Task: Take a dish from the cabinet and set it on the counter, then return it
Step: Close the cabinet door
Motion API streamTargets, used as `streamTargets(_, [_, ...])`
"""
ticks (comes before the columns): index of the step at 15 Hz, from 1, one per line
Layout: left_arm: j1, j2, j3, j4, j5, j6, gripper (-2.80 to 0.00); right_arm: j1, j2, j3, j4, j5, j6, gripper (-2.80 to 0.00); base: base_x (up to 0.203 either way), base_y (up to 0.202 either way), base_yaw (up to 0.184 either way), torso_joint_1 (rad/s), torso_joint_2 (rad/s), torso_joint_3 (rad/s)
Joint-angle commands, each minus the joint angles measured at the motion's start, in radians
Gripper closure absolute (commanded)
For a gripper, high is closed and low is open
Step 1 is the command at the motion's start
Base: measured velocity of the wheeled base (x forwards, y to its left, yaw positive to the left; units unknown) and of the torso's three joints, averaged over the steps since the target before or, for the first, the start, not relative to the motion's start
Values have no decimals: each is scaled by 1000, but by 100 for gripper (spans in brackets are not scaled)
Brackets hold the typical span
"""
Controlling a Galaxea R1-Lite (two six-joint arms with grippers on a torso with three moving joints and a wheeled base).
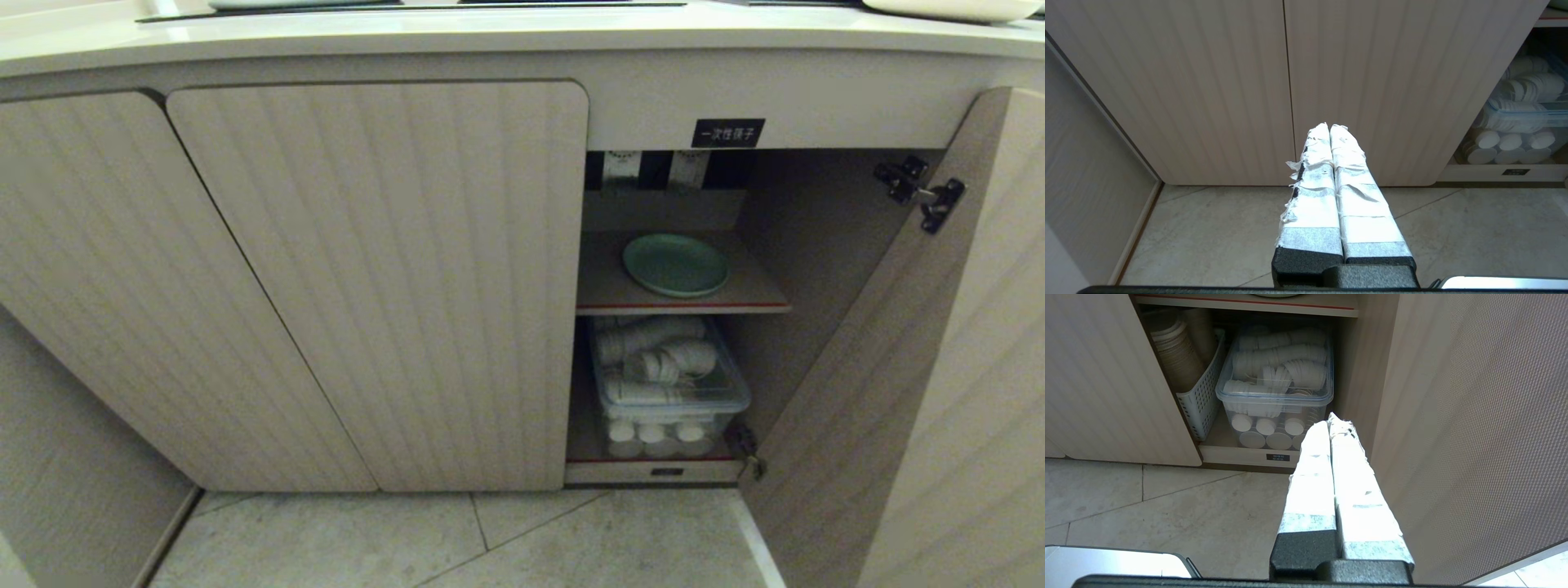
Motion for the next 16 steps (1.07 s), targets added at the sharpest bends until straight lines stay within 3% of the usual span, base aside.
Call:
streamTargets(1, [0, 0, 0, 0, 0, -1, 0, 0, 1, 0, 0, 0, 0, 0, 0, 0, 0, 0, 0, 0])
streamTargets(12, [0, 0, 0, 0, 0, -1, 0, 5, 1, 0, -6, -2, -13, 0, 0, 0, 0, 0, 0, 0])
streamTargets(16, [0, 0, 0, 0, 0, -1, 0, 3, 1, 0, -73, 1, -45, 0, 0, 0, 0, 0, 0, 0])
